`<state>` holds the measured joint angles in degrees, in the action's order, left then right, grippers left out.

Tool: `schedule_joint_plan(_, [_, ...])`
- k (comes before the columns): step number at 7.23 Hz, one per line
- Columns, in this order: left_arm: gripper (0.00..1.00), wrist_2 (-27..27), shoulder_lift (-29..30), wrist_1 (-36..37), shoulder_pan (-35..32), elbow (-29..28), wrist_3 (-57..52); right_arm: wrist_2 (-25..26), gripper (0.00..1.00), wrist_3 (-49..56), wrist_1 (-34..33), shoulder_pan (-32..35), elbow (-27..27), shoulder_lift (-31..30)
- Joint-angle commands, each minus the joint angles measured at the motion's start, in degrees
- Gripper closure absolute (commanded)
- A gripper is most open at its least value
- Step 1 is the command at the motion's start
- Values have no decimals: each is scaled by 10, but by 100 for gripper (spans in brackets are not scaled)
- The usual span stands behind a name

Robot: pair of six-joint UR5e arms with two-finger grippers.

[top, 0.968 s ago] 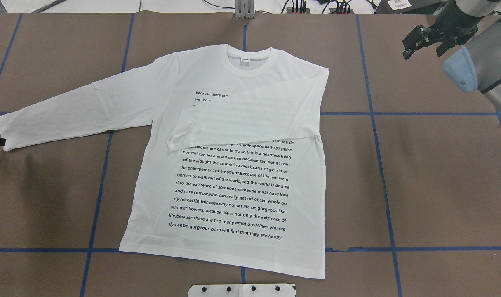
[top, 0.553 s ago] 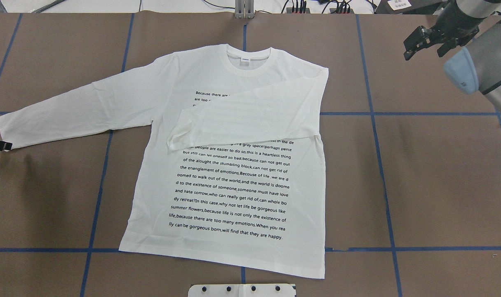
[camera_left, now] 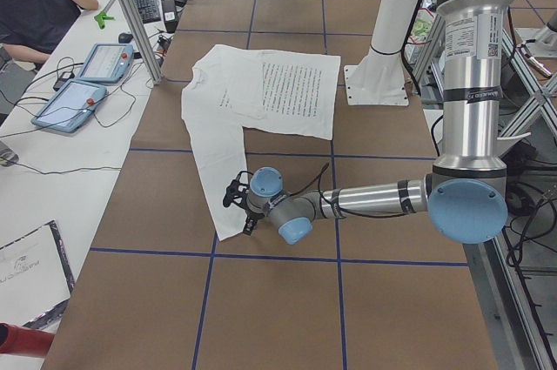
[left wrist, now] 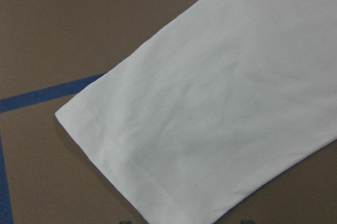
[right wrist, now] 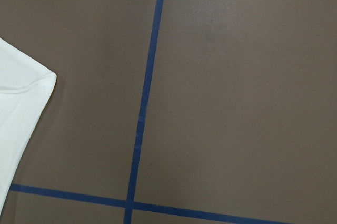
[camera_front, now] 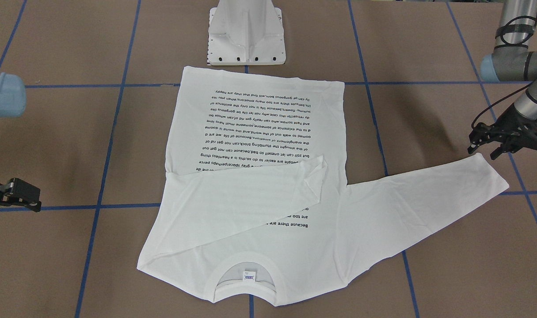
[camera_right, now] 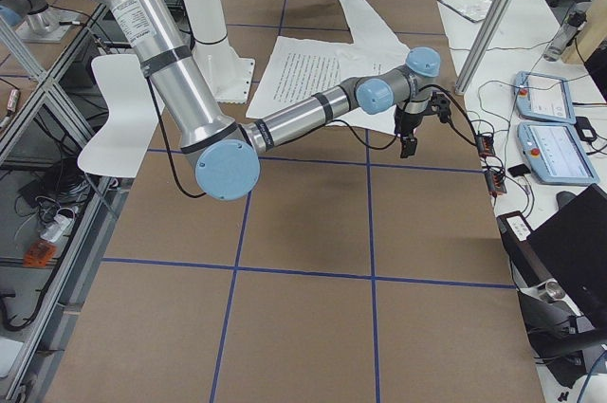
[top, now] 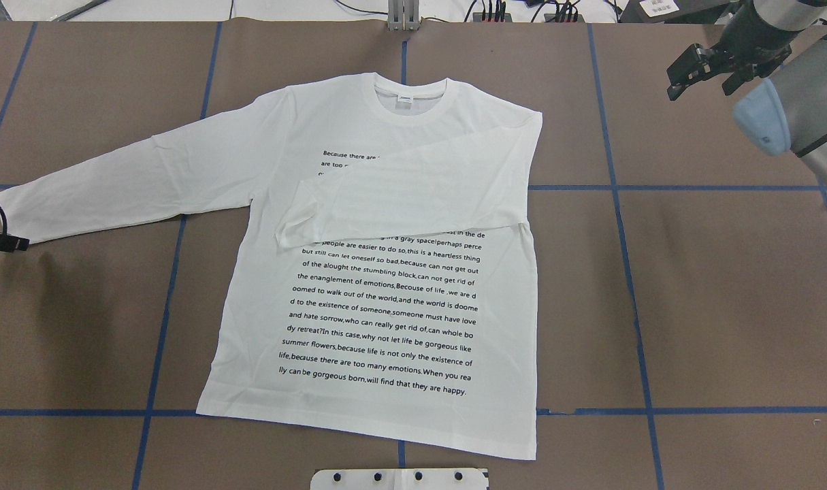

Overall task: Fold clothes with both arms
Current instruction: 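Lower the left gripper and grasp the cuff of the other sleeve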

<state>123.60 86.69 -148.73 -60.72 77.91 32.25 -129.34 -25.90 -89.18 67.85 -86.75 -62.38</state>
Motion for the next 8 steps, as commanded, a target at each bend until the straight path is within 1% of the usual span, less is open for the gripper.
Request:
schedule_joint_plan(1, [29, -12, 1, -2, 4, -4, 0, 0, 1, 1, 1, 0, 0, -3])
schedule_joint_plan(3, [36, -13, 1, -1, 4, -5, 0, 0, 1, 0, 0, -1, 0, -4])
schedule_joint_plan(7, [37, -13, 2, -2, 6, -8, 0, 0, 1, -1, 0, -1, 1, -4])
schedule_joint_plan(8, [40, -13, 2, -2, 7, -8, 0, 0, 1, -1, 0, -1, 1, -4])
